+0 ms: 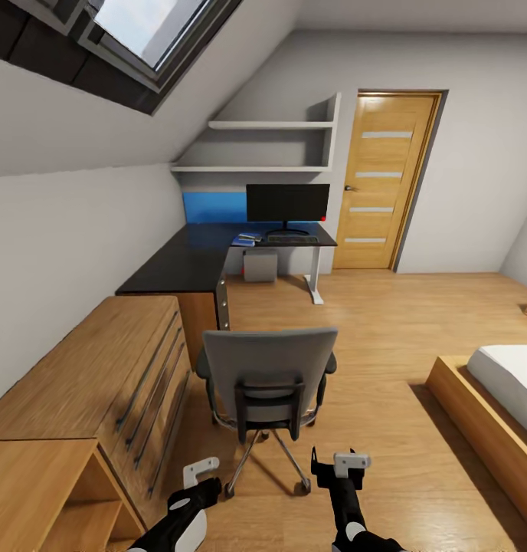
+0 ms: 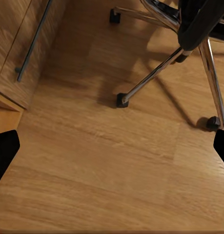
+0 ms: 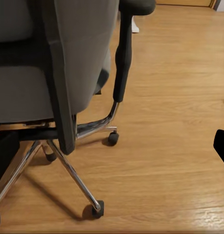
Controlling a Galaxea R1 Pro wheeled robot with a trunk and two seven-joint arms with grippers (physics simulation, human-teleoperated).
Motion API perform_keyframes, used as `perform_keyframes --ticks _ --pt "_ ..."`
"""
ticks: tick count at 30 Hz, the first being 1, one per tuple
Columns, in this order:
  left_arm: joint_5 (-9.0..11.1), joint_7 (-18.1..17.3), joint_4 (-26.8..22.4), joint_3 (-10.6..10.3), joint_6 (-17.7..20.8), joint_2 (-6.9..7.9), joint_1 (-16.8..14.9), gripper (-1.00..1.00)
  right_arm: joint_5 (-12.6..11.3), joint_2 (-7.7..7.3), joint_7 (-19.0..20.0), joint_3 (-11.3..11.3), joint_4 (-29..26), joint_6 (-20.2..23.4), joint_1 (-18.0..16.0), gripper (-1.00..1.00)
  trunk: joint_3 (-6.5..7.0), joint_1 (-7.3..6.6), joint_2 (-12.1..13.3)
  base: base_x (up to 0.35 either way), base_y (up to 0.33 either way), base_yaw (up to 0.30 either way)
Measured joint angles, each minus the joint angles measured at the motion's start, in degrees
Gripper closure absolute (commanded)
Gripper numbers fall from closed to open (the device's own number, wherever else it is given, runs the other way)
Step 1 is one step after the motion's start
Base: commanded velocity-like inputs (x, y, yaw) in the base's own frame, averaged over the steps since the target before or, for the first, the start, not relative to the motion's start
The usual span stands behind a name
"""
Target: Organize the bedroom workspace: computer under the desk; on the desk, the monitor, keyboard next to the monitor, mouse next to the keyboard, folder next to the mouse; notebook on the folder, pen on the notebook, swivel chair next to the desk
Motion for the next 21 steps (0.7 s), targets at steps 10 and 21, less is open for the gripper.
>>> perform_keyframes --ticks 10,21 --pt "0.01 0.02 0.0 0.02 0.01 -0.01 0.0 -1.0 0.01 -0.02 0.01 0.0 -0.01 0.03 0.0 -1.0 -1.8 2.2 -4.01 -0.136 0.0 0.0" --pt "0.01 0.0 0.0 -0.05 -0.01 0.0 0.0 -1.0 0.0 0.0 -0.01 0.0 0.06 0.08 0.0 -1.0 -3.77 4.61 -8.43 -0.015 0.0 0.0"
